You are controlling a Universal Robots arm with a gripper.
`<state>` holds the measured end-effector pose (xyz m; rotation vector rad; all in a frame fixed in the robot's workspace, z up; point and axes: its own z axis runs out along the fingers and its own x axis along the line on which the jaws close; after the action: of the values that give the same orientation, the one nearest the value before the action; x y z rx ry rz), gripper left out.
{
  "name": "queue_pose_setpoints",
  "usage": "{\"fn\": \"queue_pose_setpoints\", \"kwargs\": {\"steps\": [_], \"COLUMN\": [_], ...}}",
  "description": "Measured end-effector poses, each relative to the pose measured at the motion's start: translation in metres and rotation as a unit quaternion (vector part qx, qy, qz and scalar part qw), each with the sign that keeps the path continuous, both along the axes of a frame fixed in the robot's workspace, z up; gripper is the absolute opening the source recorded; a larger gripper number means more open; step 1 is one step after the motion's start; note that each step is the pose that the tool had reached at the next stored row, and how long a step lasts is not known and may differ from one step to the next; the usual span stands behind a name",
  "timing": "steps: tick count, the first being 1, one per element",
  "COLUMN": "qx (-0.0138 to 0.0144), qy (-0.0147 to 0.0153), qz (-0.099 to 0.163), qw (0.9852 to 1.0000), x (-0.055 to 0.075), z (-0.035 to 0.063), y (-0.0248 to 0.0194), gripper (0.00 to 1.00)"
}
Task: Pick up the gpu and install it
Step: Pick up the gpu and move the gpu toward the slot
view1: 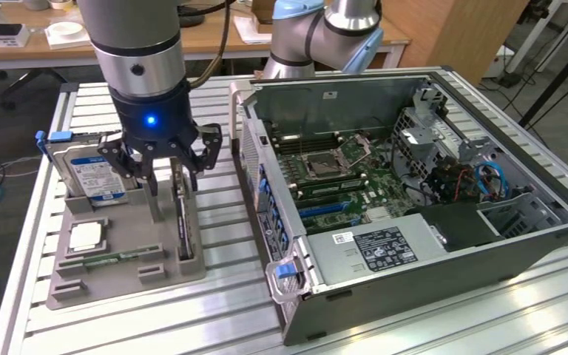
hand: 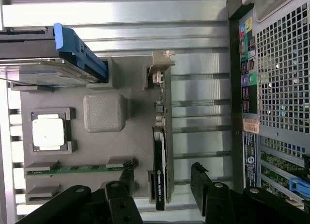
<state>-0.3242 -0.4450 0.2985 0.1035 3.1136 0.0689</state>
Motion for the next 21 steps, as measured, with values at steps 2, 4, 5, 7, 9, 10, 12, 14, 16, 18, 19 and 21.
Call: {"fn": "queue_pose_setpoints", "kwargs": {"steps": [2, 4, 5, 7, 9, 10, 12, 14, 16, 18, 19, 21], "qx": [0.0000, 0.0000, 0.0000, 0.0000, 0.0000, 0.0000, 0.0000, 0.0000, 0.0000, 0.0000, 0.0000, 0.0000], "qy": [0.0000, 0.0000, 0.0000, 0.0001, 0.0000, 0.0000, 0.0000, 0.0000, 0.0000, 0.0000, 0.0000, 0.0001], "qz": [0.000, 0.000, 0.000, 0.000, 0.001, 0.001, 0.001, 0.001, 0.001, 0.001, 0.001, 0.001], "qw": [1.0000, 1.0000, 1.0000, 1.0000, 1.0000, 1.0000, 1.0000, 1.0000, 1.0000, 1.0000, 1.0000, 1.0000], "x": [0.000, 0.000, 0.000, 0.000, 0.000, 0.000, 0.000, 0.000, 0.000, 0.000, 0.000, 0.000], "z": [-0.0018, -0.0034, -0.0041, -0.0057, -0.0074, -0.0082, -0.0098, -0.0115, -0.0132, -0.0149, -0.0158, -0.0174], "y": [0.0000, 0.0000, 0.0000, -0.0001, -0.0001, -0.0001, -0.0002, -0.0002, -0.0002, -0.0004, -0.0006, -0.0011], "gripper": [0.59, 0.59, 0.59, 0.59, 0.59, 0.59, 0.59, 0.59, 0.59, 0.59, 0.59, 0.59]}}
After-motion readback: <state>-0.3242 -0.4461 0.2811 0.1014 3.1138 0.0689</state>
